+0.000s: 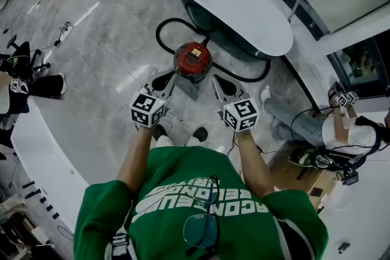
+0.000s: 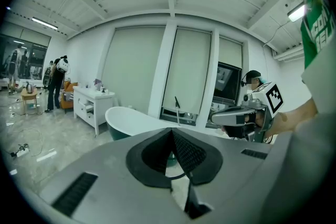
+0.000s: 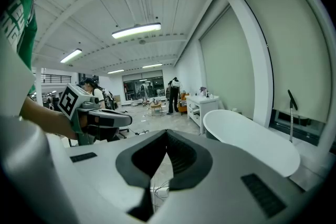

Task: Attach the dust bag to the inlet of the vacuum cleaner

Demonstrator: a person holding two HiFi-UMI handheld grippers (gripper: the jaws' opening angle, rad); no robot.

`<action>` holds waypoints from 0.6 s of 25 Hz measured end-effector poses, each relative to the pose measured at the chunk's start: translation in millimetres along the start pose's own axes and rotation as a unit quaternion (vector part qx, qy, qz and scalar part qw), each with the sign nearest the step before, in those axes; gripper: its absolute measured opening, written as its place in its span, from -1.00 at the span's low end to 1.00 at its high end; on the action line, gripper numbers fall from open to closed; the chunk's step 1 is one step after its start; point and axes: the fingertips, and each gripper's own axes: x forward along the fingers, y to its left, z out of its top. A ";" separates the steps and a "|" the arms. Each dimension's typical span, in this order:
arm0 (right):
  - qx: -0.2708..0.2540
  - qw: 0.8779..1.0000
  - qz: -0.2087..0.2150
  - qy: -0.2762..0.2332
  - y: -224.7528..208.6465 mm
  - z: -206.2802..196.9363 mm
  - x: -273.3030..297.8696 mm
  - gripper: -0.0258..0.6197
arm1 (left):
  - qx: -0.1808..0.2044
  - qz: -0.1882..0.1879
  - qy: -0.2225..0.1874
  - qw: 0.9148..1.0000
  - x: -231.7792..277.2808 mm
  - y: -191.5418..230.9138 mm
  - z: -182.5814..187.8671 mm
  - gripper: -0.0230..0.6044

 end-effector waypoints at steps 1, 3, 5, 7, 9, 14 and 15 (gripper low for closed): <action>-0.001 1.000 0.001 0.000 3.8 1.6 4.5 -0.90 | -0.001 0.000 0.000 1.000 -3.5 3.8 -0.6 -0.92; -0.002 1.000 0.003 0.001 10.4 4.0 12.8 -0.90 | -0.002 0.000 0.001 1.000 -8.7 10.0 -2.1 -0.92; -0.003 1.000 0.006 0.002 16.1 5.6 19.6 -0.90 | -0.003 0.000 0.001 1.000 -12.9 14.7 -2.2 -0.92; -0.005 1.000 0.008 0.004 21.3 7.3 24.6 -0.90 | -0.003 -0.001 0.000 1.000 -16.7 18.2 0.3 -0.92; -0.006 1.000 0.009 0.006 26.4 8.9 26.8 -0.90 | -0.001 -0.001 -0.002 1.000 -20.9 19.3 3.2 -0.92; -0.010 1.000 0.013 0.008 30.4 11.4 31.9 -0.90 | 0.001 -0.003 -0.006 1.000 -25.8 21.4 9.0 -0.92; -0.010 1.000 0.014 0.008 28.8 11.0 33.0 -0.90 | 0.003 -0.004 -0.005 1.000 -24.2 21.6 9.2 -0.92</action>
